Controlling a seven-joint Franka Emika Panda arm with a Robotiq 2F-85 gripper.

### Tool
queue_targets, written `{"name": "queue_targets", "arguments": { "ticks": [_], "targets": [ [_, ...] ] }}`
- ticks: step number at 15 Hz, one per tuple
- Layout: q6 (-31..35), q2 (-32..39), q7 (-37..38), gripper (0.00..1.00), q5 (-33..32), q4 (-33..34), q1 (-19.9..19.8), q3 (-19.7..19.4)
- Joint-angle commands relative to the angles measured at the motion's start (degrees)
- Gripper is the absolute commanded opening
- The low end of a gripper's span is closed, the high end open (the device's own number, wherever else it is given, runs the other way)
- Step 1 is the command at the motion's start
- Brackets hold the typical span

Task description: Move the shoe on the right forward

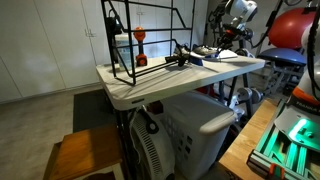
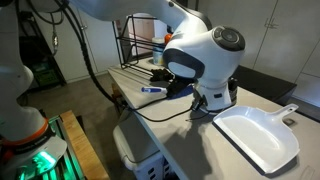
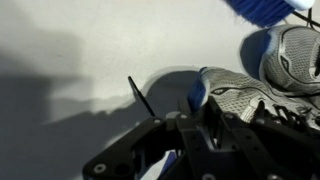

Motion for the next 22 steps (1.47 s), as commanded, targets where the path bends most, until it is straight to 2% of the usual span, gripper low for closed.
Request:
{"name": "queue_targets", "arguments": {
  "ticks": [1,7,13,16,17,19,20,21,22],
  "targets": [
    [-0.8,-6.9,0.8,0.06,-2.2,-9.0,1.0,-2.6],
    [-0.7,-12.9,1.4,0.06,-8.8,-16.5,1.2,-6.1],
    [-7.2,-14.4,-1.7,0.06,-17.0,-17.7,0.7,-7.3],
    [-6.7,-14.5,-2.2,0.06,-19.3,-17.9,1.1,-7.4],
    [-5.9,-14.3,-2.5,0.14,-19.4,-17.8,1.1,-7.3],
    [-4.8,-13.8,-3.5,0.06,-18.6,-17.4,1.0,-7.1],
    [-4.9,-13.5,-4.1,0.06,-18.5,-17.2,1.0,-7.0],
    [-4.9,-13.3,-4.6,0.45,-18.3,-17.0,1.0,-6.9],
    [-4.9,-13.4,-5.3,0.45,-18.5,-17.0,1.0,-6.9]
  ]
}}
